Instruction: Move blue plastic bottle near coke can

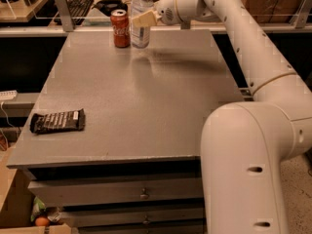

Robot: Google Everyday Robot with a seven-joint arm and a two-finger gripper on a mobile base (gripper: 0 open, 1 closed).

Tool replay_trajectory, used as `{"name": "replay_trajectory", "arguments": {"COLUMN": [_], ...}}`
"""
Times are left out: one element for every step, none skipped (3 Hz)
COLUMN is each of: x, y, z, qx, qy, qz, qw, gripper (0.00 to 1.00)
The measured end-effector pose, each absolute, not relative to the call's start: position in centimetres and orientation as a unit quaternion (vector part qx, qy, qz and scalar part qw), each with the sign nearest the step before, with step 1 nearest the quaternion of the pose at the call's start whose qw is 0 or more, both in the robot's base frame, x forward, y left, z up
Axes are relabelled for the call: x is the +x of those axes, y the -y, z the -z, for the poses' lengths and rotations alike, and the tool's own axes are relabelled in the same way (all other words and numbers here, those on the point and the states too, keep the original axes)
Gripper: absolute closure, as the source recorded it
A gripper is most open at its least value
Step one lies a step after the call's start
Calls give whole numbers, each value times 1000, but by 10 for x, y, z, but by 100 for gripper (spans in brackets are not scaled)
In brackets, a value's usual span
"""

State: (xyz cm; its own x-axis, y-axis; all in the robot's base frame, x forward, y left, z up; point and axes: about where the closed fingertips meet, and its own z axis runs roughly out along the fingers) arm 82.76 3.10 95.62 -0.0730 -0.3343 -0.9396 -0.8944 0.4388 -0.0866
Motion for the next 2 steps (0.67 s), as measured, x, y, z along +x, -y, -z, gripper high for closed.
{"name": "replay_trajectory", "arguments": {"x": [836,847], "y": [-46,-46], "z": [-947,-930], "qx": [-451,-438], "qy": [-685,-700], "qz": [-286,-288], "qw": [496,485], "gripper": [59,28]}}
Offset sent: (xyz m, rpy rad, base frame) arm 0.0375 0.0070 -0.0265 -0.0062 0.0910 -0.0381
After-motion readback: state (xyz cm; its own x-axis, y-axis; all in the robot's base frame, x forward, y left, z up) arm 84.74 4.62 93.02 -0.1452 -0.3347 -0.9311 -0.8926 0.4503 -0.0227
